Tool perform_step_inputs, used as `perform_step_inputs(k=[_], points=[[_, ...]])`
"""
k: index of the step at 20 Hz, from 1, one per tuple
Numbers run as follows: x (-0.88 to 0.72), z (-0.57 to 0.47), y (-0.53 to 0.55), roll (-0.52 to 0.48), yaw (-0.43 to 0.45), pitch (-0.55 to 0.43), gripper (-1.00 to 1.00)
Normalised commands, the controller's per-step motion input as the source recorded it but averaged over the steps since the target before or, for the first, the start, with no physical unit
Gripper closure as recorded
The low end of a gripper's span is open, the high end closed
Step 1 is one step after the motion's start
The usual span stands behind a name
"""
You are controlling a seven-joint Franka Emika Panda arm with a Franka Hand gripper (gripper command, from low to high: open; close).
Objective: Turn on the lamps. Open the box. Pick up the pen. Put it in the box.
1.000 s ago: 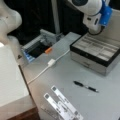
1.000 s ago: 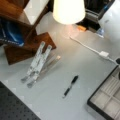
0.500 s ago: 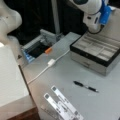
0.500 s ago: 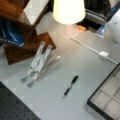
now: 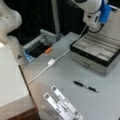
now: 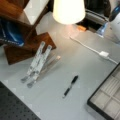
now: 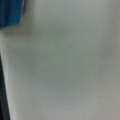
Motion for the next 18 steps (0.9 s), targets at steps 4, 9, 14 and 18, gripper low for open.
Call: perform_step_inputs(k=[4, 9, 14, 18], points=[[-0.22, 0.01, -0.28, -0.095, 0.040, -0.080, -1.00], [-0.10, -0.02, -0.43, -0.093, 0.129, -0.055, -1.00], [0.04, -0.05, -0.44, -0.089, 0.208, -0.046, -1.00], [0.09, -0.03, -0.34, -0.132, 0.234, -0.030, -1.00]])
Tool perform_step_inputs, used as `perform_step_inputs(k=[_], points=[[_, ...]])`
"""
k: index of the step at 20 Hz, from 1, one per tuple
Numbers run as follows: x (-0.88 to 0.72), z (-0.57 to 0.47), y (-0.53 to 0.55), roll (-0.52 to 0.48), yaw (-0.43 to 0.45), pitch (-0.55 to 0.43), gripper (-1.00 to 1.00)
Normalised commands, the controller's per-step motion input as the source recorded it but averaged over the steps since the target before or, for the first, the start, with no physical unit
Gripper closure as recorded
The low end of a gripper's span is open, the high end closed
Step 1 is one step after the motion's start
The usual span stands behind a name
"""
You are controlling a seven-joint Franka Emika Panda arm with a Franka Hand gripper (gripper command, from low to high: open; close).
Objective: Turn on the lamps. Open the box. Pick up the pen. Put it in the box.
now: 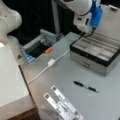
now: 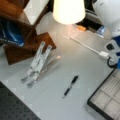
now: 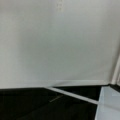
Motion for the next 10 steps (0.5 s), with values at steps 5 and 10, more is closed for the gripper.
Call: perform_step_inputs(k=[5, 10], points=[[0.16, 0.00, -0.28, -0.169, 0.242, -0.022, -1.00], [0.23, 0.03, -0.28, -0.250, 0.257, 0.033, -1.00]])
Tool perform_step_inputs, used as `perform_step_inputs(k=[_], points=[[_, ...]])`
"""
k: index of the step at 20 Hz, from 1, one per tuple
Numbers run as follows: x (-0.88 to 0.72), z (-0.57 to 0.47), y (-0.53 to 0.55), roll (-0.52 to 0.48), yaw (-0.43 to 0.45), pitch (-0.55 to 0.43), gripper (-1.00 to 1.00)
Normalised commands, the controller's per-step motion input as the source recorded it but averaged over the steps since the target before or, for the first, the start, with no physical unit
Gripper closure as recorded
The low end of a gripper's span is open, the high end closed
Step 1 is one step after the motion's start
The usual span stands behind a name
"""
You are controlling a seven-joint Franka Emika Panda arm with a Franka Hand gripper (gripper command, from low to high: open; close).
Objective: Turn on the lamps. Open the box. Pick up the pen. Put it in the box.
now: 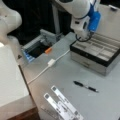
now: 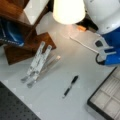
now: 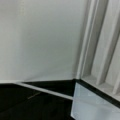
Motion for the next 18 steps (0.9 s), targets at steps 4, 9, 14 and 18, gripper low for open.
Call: perform_step_inputs(k=[4, 9, 14, 18], points=[[0.29, 0.08, -0.29, -0.341, 0.275, 0.112, -1.00], [0.33, 0.14, -0.20, -0.424, 0.204, 0.157, -1.00], [0.36, 0.09, -0.24, -0.457, 0.143, 0.088, -1.00], [0.33, -0.02, -0.30, -0.462, 0.121, 0.057, -1.00]])
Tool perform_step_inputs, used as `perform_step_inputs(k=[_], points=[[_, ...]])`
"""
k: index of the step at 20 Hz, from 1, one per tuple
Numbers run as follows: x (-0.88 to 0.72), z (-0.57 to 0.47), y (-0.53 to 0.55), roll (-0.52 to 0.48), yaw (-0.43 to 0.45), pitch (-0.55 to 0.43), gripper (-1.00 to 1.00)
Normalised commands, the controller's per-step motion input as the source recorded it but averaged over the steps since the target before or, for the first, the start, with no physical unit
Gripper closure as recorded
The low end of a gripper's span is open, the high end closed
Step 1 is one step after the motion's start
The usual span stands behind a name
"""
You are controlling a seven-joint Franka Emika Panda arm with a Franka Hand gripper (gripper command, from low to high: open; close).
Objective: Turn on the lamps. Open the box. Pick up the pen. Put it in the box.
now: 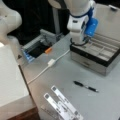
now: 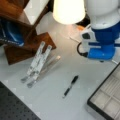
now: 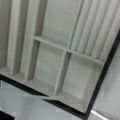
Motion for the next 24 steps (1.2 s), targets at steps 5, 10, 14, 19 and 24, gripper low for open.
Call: perform_step_inputs(k=[5, 10, 14, 19, 24], points=[[0.29, -0.15, -0.37, -0.411, 0.149, 0.096, -1.00], [0.24, -0.11, -0.30, -0.313, 0.101, 0.092, -1.00], [0.27, -0.04, -0.17, -0.266, 0.098, -0.016, -1.00], [0.24, -0.09, -0.07, -0.264, 0.209, -0.058, -1.00], [0.18, -0.20, -0.07, -0.252, 0.403, -0.036, -1.00]])
